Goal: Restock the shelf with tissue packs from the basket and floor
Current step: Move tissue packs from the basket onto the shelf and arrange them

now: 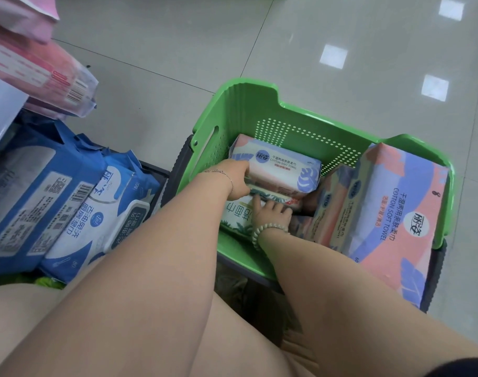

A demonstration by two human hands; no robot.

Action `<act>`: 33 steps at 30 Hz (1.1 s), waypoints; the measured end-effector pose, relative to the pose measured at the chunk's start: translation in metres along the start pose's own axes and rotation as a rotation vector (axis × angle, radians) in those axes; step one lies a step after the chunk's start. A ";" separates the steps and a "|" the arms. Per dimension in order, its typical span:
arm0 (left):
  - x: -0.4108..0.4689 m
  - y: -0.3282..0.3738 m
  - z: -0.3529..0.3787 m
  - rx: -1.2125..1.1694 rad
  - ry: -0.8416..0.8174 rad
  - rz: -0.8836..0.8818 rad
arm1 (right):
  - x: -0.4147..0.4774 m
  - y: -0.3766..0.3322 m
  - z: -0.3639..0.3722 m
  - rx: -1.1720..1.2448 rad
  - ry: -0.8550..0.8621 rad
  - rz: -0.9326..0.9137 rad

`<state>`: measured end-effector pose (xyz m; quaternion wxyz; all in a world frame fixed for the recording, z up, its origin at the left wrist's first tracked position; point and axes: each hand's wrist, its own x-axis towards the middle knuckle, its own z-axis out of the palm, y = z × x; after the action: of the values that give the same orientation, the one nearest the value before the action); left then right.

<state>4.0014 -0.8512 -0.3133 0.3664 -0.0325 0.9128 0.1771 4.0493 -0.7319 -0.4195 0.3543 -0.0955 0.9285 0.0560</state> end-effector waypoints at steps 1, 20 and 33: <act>-0.001 0.000 0.000 -0.003 0.002 0.000 | -0.001 0.000 -0.006 0.028 0.029 0.017; -0.045 0.023 -0.019 -0.044 0.165 0.006 | -0.043 0.005 -0.094 0.263 0.024 -0.011; -0.117 0.020 -0.060 0.049 0.281 -0.092 | -0.103 0.028 -0.184 0.272 0.149 -0.014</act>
<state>4.0439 -0.8619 -0.1876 0.2436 -0.0897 0.9567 0.1314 3.9993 -0.7223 -0.2126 0.2944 -0.0569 0.9506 -0.0800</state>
